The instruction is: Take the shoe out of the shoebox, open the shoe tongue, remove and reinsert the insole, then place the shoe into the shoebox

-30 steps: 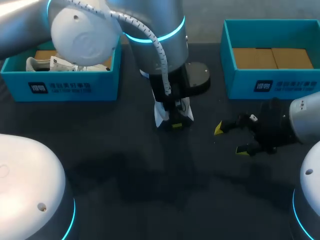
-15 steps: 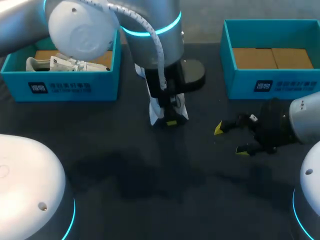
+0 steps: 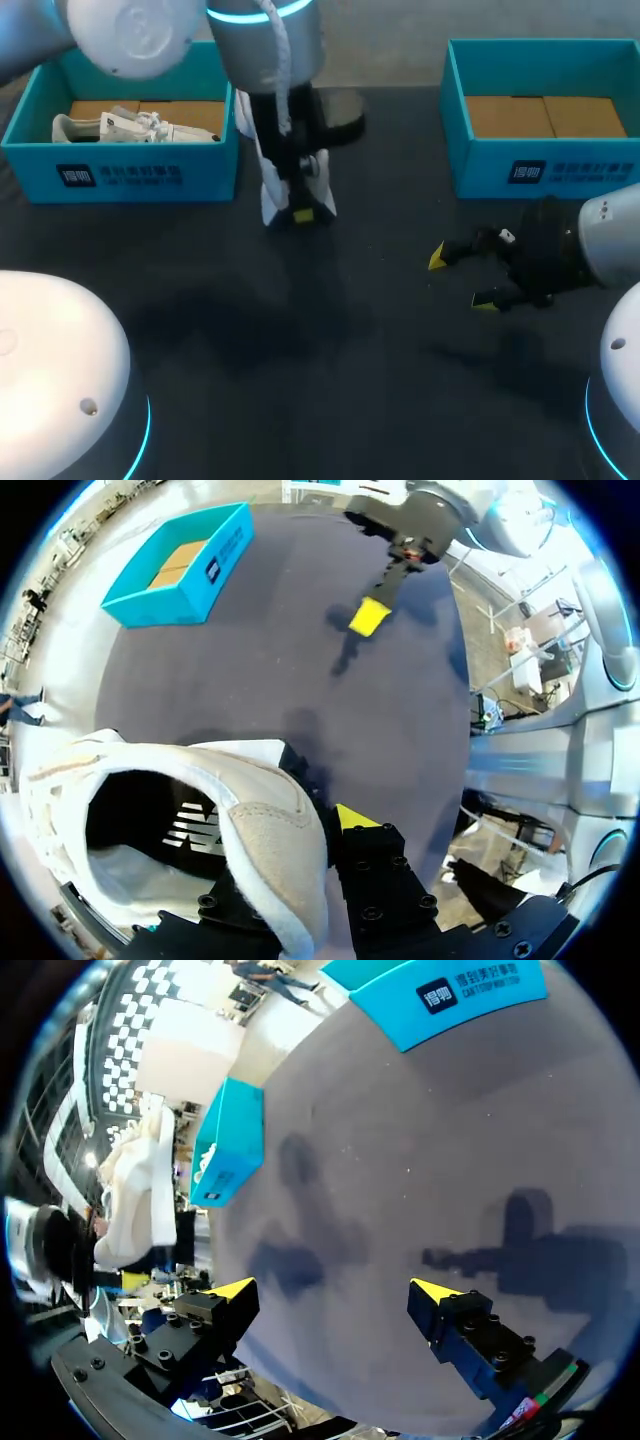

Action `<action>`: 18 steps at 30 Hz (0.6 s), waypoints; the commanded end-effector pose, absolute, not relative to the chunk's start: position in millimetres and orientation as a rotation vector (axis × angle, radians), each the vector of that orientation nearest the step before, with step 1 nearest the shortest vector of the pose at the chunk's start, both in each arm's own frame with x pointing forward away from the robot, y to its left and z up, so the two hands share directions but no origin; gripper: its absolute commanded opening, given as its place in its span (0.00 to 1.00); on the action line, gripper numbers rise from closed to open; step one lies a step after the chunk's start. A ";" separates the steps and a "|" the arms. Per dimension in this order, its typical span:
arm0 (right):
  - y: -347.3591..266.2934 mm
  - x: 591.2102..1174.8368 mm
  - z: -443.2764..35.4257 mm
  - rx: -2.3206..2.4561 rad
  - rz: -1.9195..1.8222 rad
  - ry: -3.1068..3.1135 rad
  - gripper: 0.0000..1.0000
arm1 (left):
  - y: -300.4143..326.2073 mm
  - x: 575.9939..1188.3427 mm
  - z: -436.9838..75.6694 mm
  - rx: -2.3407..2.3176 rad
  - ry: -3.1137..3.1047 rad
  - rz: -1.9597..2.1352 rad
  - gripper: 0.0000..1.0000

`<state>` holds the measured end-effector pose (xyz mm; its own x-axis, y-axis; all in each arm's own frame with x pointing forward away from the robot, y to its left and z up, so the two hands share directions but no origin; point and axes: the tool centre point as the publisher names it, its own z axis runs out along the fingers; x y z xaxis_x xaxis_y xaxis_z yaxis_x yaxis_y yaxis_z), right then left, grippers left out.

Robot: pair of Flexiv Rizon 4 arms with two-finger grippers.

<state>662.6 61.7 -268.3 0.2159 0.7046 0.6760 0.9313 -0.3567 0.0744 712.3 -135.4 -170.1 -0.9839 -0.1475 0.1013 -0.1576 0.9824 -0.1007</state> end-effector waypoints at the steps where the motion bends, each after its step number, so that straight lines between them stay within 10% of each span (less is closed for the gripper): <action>1: 63.0 661.2 -267.4 -2.155 -0.901 -1.524 1.00 | -110.6 731.4 -165.8 0.249 -3.002 0.185 0.00; 18: 63.0 661.2 -267.4 -2.155 -0.901 -1.524 1.00 | -19.1 791.2 -167.9 0.335 -2.952 0.198 0.00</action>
<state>662.5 61.8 -268.3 0.2157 0.7046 0.6760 0.9313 -0.3565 0.0743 785.3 -38.0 -170.0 -0.9621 -0.2105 0.1735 -0.2285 0.9693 -0.0906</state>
